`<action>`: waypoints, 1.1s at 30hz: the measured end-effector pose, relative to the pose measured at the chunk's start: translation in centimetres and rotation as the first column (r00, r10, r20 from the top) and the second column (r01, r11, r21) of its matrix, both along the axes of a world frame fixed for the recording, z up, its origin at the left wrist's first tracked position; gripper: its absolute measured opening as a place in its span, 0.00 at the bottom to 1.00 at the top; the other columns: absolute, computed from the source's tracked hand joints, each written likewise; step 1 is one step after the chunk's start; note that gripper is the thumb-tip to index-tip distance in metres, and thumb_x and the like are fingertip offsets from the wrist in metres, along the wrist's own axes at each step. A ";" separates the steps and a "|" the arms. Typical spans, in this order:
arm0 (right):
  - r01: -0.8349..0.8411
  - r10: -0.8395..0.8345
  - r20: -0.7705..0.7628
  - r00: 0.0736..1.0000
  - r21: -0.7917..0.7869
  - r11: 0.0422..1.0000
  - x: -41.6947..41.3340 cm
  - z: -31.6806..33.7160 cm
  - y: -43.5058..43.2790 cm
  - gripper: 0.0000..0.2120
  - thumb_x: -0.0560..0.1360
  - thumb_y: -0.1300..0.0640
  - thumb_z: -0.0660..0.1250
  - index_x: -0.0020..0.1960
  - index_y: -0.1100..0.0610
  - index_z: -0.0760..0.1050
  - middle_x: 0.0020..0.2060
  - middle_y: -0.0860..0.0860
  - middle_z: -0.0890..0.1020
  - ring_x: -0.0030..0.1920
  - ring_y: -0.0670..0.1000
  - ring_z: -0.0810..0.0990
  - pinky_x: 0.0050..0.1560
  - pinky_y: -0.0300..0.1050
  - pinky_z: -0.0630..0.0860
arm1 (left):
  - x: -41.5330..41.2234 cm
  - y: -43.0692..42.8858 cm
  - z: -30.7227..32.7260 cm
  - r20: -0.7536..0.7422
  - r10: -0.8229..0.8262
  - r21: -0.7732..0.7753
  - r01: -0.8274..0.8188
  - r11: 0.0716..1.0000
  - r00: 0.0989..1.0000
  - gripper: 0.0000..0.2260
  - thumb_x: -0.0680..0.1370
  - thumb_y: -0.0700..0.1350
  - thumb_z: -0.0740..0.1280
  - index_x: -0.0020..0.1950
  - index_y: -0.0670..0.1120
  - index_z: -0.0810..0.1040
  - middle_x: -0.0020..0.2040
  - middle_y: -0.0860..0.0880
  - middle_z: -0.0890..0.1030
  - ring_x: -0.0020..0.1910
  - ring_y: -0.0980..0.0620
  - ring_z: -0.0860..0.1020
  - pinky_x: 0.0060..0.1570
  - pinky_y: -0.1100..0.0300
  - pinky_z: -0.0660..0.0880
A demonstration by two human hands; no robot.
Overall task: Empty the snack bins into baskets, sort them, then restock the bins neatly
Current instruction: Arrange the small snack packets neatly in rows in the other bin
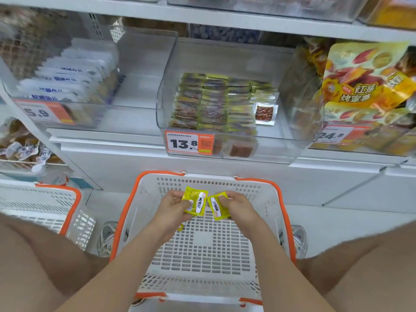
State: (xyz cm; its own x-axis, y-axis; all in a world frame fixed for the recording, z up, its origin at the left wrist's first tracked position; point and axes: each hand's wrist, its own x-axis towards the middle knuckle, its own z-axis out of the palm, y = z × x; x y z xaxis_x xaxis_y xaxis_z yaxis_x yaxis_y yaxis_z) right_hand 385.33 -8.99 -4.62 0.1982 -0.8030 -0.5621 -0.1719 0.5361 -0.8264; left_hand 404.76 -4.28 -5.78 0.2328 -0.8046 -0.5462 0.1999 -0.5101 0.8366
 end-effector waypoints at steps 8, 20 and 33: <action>-0.241 0.219 -0.110 0.969 -0.254 0.937 0.6 0.4 0.0 0.11 0.80 0.65 0.70 0.61 0.57 0.80 0.47 0.51 0.84 0.36 0.47 0.83 0.35 0.41 0.77 | 0.3 0.1 0.6 0.118 -0.143 -0.048 0.150 0.988 0.983 0.08 0.84 0.34 0.61 0.59 0.45 0.72 0.56 0.39 0.82 0.42 0.43 0.85 0.45 0.42 0.85; -0.473 0.367 -0.364 0.856 -0.267 0.839 4.4 -2.2 -1.1 0.18 0.71 0.60 0.79 0.59 0.47 0.85 0.46 0.43 0.88 0.40 0.37 0.83 0.48 0.42 0.81 | 2.3 -1.0 -0.1 -0.130 -0.230 0.077 0.241 0.967 0.965 0.14 0.73 0.46 0.72 0.52 0.39 0.76 0.45 0.35 0.80 0.45 0.40 0.79 0.50 0.44 0.77; -0.694 0.441 -0.808 0.390 0.057 0.718 8.6 -15.1 -2.3 0.20 0.81 0.62 0.65 0.73 0.57 0.70 0.64 0.57 0.78 0.62 0.60 0.79 0.56 0.55 0.80 | 6.1 0.9 -8.4 0.577 -0.403 0.436 0.149 0.887 0.710 0.13 0.81 0.40 0.63 0.37 0.44 0.75 0.28 0.48 0.73 0.27 0.51 0.71 0.26 0.58 0.61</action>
